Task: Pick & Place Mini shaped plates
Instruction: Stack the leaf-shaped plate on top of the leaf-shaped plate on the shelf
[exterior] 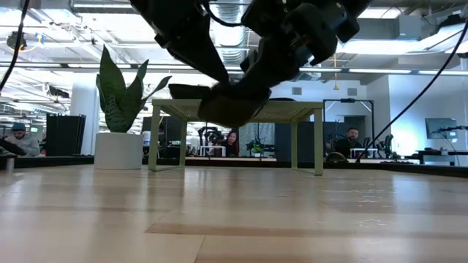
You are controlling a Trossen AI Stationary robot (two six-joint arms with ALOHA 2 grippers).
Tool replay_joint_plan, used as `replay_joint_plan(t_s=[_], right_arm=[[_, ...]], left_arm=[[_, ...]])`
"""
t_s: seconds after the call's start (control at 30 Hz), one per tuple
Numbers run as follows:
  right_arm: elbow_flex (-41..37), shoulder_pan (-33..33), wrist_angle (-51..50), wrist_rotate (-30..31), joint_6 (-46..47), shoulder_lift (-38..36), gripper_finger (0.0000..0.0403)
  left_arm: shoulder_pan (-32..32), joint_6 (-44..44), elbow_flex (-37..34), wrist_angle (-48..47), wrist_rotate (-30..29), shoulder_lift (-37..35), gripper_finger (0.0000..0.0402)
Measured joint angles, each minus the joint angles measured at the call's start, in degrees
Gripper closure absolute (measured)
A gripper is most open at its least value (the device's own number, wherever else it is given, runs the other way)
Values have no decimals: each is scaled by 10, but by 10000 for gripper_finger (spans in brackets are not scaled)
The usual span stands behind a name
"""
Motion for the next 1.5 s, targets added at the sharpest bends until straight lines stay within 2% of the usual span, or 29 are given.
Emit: replay_joint_plan(t_s=[0.1, 0.3, 0.43, 0.53, 0.7, 0.77, 0.93, 1.0, 1.13, 1.2, 1.3, 1.37, 1.5], right_arm=[[-1, -7, -22, 0, 13, 0, 402], [2, -12, -34, 0, 16, 0, 402], [34, -6, -80, 8, 34, -11, 403], [61, 9, -144, 60, 20, -29, 403], [106, 36, -299, 197, 20, -80, 403], [111, 43, -331, 234, 32, -107, 403], [111, 48, -340, 245, 38, -175, 403], [111, 44, -341, 274, 28, -195, 403], [111, 15, -341, 330, -55, -213, 403], [111, -8, -347, 301, -137, -212, 403], [99, -55, -344, 212, -254, -210, 403], [87, -93, -313, 174, -267, -207, 403], [75, -170, -287, 138, -279, -200, 403]], left_arm=[[-1, 0, 0, 0, -44, -12, 289], [-2, -19, 0, -1, -45, -26, 289], [-5, -22, 0, -4, -45, -26, 289], [-5, -22, 0, -5, -45, -26, 289], [-5, -24, 0, -11, -45, -30, 289], [-5, -25, 0, -10, -45, -31, 289], [-5, -25, 0, -10, -45, -31, 289], [-5, -25, 0, -10, -45, -31, 289], [-5, -25, 0, -9, -44, -31, 289], [-5, -25, 0, -9, -45, -31, 289], [-5, -25, 0, -9, -44, -31, 289], [-5, -25, 0, -9, -44, -31, 289], [-5, -25, 0, -9, -44, -31, 289]])
